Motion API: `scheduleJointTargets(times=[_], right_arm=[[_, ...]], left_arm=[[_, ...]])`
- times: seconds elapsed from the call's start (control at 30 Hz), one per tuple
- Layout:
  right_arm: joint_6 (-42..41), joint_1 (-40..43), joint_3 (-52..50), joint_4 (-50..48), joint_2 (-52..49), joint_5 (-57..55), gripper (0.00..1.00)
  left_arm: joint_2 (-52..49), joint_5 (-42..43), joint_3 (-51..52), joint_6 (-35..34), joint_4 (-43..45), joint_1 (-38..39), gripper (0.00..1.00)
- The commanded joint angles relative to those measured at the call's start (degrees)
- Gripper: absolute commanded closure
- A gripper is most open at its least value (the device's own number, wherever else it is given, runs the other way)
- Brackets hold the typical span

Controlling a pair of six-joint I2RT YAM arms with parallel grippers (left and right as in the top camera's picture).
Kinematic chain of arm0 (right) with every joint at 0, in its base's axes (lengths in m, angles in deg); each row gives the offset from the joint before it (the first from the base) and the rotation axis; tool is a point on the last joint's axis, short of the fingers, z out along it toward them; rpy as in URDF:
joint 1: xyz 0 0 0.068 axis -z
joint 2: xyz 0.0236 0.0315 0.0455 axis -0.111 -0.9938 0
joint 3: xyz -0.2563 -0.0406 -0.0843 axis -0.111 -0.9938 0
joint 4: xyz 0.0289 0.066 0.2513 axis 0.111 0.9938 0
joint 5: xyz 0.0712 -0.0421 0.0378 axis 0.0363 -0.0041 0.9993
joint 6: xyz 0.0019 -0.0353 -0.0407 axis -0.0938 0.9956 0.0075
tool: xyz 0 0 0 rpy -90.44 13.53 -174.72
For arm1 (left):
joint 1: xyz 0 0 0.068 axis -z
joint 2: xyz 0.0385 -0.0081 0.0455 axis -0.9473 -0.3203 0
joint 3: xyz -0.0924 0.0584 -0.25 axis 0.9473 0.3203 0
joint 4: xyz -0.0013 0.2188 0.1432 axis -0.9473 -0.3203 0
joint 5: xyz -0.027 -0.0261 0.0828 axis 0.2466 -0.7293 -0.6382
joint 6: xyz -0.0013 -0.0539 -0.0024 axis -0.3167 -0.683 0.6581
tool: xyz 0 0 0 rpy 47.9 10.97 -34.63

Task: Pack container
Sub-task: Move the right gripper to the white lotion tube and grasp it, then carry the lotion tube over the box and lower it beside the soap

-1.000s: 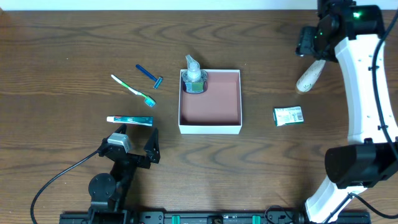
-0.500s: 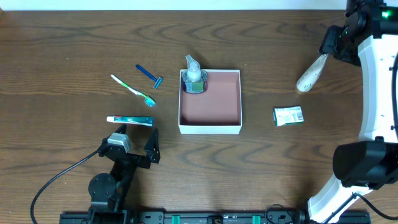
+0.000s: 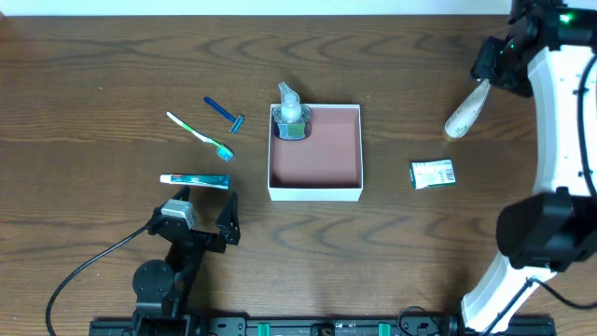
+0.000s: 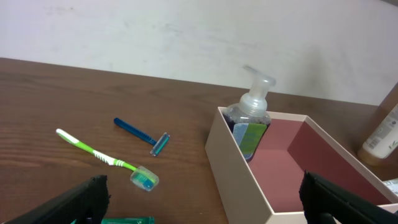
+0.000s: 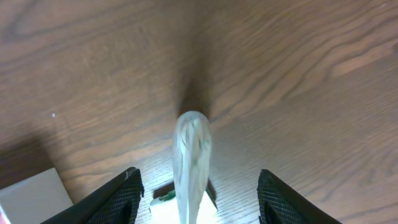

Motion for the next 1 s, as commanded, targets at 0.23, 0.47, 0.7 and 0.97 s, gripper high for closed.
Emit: scheduleJointTargets(times=[0.23,0.47,0.7,0.97], right_arm=[[-0.79,0.07,-0.76,-0.46,-3.13,0.9,0.59],[-0.79,0.04,-0.76,-0.24,-3.13,0.9,0.98],[0.92,0.02,-0.72,-1.31,-3.1,0.94,0.99],[6.64,-0.15,4.07,-1.95,0.07,7.21,0.99]], left_arm=[[0.28,0.59,1.03,0.81,-1.95,-0.35,0.02],[0.28,0.59,1.03,0.81,-1.95,-0.35,0.02],[0.28,0.59,1.03,0.81,-1.95,-0.35,0.02],[0.28,0.59,1.03,0.81,-1.95,-0.35,0.02]])
